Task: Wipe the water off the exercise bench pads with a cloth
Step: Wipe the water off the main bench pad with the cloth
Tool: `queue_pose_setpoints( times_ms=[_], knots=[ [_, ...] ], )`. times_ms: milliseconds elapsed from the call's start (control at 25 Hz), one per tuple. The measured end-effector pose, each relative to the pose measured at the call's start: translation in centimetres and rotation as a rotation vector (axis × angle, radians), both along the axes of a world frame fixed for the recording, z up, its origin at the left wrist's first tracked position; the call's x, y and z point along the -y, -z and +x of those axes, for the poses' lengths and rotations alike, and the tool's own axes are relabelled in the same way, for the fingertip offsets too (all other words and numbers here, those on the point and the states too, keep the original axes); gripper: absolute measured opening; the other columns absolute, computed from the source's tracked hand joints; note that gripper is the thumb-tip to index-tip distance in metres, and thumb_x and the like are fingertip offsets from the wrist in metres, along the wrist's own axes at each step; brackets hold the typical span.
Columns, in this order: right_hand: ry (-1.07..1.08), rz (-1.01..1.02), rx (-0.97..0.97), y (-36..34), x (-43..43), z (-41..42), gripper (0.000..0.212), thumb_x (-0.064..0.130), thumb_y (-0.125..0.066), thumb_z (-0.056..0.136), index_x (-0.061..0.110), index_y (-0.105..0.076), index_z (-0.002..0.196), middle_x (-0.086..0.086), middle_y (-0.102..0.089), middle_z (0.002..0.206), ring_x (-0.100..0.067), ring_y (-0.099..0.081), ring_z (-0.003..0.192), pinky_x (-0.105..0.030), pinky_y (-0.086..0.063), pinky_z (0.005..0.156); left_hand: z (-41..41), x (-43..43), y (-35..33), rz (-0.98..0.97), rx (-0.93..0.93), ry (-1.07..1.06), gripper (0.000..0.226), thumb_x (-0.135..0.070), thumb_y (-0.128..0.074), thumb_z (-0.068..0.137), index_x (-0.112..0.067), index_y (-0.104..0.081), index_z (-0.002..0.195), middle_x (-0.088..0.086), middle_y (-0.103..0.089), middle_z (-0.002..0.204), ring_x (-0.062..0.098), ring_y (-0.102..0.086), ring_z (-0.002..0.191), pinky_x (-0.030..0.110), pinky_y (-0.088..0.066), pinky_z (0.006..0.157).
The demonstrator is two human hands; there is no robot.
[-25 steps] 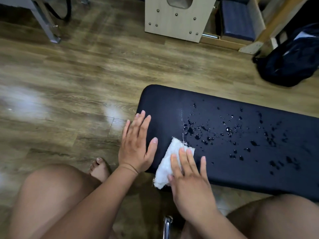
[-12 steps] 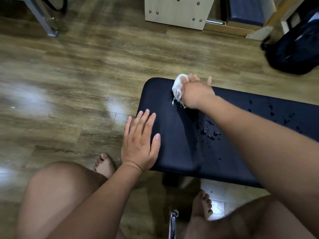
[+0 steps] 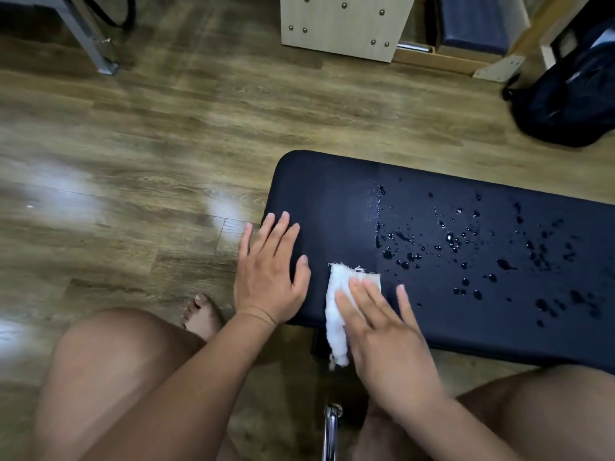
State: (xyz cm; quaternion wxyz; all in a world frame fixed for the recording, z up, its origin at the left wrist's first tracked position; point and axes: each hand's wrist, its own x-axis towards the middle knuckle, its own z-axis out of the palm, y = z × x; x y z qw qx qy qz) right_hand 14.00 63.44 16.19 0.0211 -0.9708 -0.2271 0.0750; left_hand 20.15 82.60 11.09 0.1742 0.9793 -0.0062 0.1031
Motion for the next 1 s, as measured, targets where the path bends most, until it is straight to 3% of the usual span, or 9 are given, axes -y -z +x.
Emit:
queue_pose_setpoints(
  times_ms=[80, 200, 280, 360, 520, 680, 800, 920, 1000],
  knots=[
    [-0.008, -0.016, 0.038, 0.7, 0.2, 1.4, 0.061, 0.022, -0.07, 0.068, 0.014, -0.059, 0.127, -0.008, -0.059, 0.134, -0.025, -0.054, 0.126, -0.059, -0.018, 0.107, 0.0, -0.1, 0.2, -0.005, 0.008, 0.005, 0.057, -0.037, -0.039, 0.089, -0.012, -0.053, 0.138, 0.005, -0.045, 0.152, 0.023, -0.033, 0.145, 0.052, -0.021, 0.119],
    [0.051, -0.013, 0.122, 1.3, -0.6, 7.5, 0.049, 0.013, -0.057, 0.079, 0.018, -0.058, 0.128, -0.004, -0.057, 0.136, -0.021, -0.052, 0.128, -0.06, -0.014, 0.111, -0.1, -0.2, 0.2, -0.007, 0.025, 0.013, 0.057, -0.035, -0.041, 0.088, -0.011, -0.054, 0.138, 0.006, -0.046, 0.151, 0.024, -0.034, 0.145, 0.052, -0.021, 0.119],
    [0.095, -0.049, 0.074, 1.0, -1.5, 13.0, 0.045, 0.013, -0.05, 0.085, 0.022, -0.052, 0.129, 0.001, -0.051, 0.138, -0.017, -0.046, 0.131, -0.058, -0.005, 0.116, 0.1, -0.2, 0.1, -0.012, 0.037, 0.024, 0.057, -0.034, -0.041, 0.087, -0.01, -0.054, 0.138, 0.008, -0.046, 0.151, 0.025, -0.035, 0.145, 0.052, -0.022, 0.119],
    [0.157, -0.048, 0.055, 0.7, -2.7, 18.7, 0.036, 0.015, -0.047, 0.084, 0.025, -0.052, 0.118, 0.003, -0.052, 0.13, -0.019, -0.053, 0.121, -0.053, 0.002, 0.116, 0.1, -0.4, 0.2, -0.039, 0.044, 0.032, 0.056, -0.033, -0.041, 0.088, -0.009, -0.055, 0.138, 0.008, -0.047, 0.15, 0.025, -0.035, 0.145, 0.052, -0.023, 0.118],
    [0.196, 0.05, 0.017, 0.4, -4.7, 25.0, 0.024, 0.007, -0.044, 0.076, 0.025, -0.051, 0.089, 0.001, -0.061, 0.099, -0.027, -0.059, 0.096, -0.047, -0.013, 0.117, 0.2, -0.5, 0.3, -0.101, 0.062, 0.057, 0.054, -0.034, -0.038, 0.092, -0.007, -0.056, 0.136, 0.01, -0.048, 0.149, 0.028, -0.036, 0.144, 0.053, -0.025, 0.116],
    [0.095, 0.042, 0.1, 1.2, -4.3, 19.0, 0.029, 0.02, -0.055, 0.085, 0.023, -0.056, 0.113, -0.004, -0.057, 0.121, -0.027, -0.053, 0.115, -0.043, -0.023, 0.113, 0.0, -0.5, 0.3, -0.138, 0.08, 0.065, 0.054, -0.034, -0.036, 0.094, -0.007, -0.056, 0.136, 0.011, -0.048, 0.149, 0.028, -0.036, 0.144, 0.052, -0.024, 0.117],
    [-0.037, 0.105, 0.136, 1.7, -4.2, 9.0, 0.045, 0.018, -0.067, 0.074, 0.018, -0.062, 0.119, -0.009, -0.06, 0.128, -0.028, -0.053, 0.123, -0.046, -0.03, 0.11, 0.1, -0.5, 0.4, -0.213, 0.085, 0.029, 0.054, -0.034, -0.032, 0.096, -0.006, -0.054, 0.137, 0.009, -0.05, 0.147, 0.025, -0.037, 0.143, 0.049, -0.022, 0.119],
    [-0.203, 0.033, 0.07, 1.6, -3.3, 1.6, 0.066, 0.021, -0.077, 0.06, 0.017, -0.062, 0.124, -0.009, -0.058, 0.134, -0.029, -0.052, 0.127, -0.049, -0.023, 0.109, 0.0, -0.3, 0.4, -0.393, 0.072, -0.083, 0.057, -0.033, -0.027, 0.096, -0.004, -0.048, 0.14, 0.01, -0.051, 0.146, 0.023, -0.04, 0.141, 0.042, -0.017, 0.122],
    [-0.284, -0.004, 0.105, 1.3, -2.6, 1.3, 0.061, 0.022, -0.073, 0.066, 0.018, -0.061, 0.126, -0.007, -0.058, 0.134, -0.024, -0.052, 0.128, -0.057, -0.018, 0.11, 0.1, -0.3, 0.3, -0.474, 0.059, -0.13, 0.058, -0.033, -0.026, 0.096, -0.004, -0.048, 0.14, 0.011, -0.05, 0.147, 0.024, -0.04, 0.142, 0.037, -0.014, 0.123]
  ],
)
